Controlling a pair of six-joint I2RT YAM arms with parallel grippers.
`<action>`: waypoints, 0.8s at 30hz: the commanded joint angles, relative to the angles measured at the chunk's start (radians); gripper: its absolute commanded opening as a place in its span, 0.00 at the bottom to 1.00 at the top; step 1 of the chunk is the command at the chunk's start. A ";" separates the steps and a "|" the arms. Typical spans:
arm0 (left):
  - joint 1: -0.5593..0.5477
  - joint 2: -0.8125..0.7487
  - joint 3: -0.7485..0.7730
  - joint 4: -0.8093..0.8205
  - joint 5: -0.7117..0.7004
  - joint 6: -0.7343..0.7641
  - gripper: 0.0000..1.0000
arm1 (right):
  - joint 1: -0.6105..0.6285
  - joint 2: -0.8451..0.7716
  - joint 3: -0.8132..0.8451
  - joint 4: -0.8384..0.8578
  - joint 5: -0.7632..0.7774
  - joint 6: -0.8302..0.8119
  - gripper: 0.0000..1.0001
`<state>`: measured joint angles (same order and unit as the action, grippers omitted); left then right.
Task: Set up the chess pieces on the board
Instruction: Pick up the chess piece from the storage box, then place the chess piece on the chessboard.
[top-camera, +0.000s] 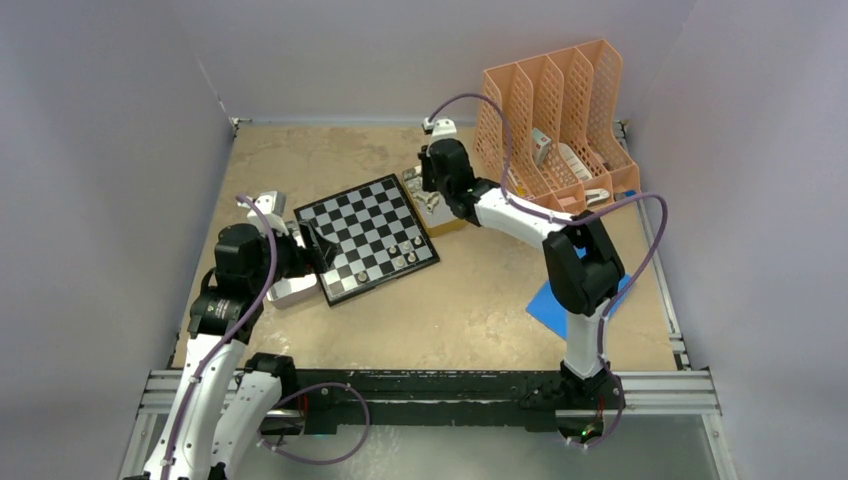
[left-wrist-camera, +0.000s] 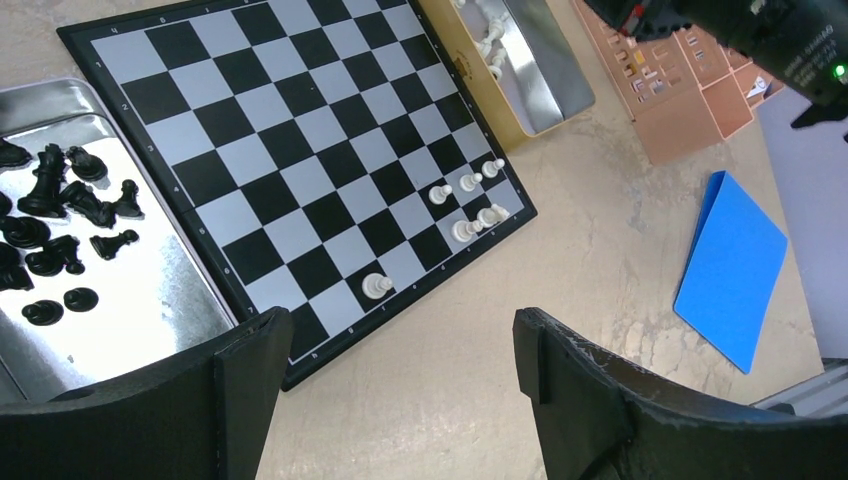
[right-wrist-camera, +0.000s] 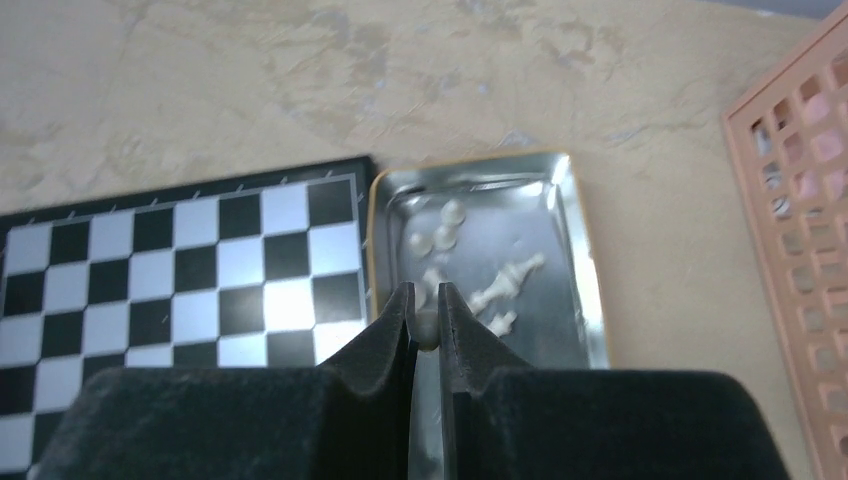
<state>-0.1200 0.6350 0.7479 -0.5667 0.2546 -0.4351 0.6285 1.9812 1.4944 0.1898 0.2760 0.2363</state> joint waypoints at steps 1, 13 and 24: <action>-0.003 -0.011 0.010 0.025 0.006 -0.010 0.82 | 0.069 -0.102 -0.083 0.008 0.004 0.041 0.07; -0.003 -0.037 0.011 0.010 -0.043 -0.020 0.82 | 0.312 -0.154 -0.191 0.061 0.019 0.103 0.09; -0.003 -0.051 0.013 0.004 -0.074 -0.024 0.82 | 0.420 -0.051 -0.183 0.080 0.071 0.115 0.09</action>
<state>-0.1200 0.5892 0.7479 -0.5747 0.1989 -0.4465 1.0157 1.9053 1.3045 0.2382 0.2863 0.3336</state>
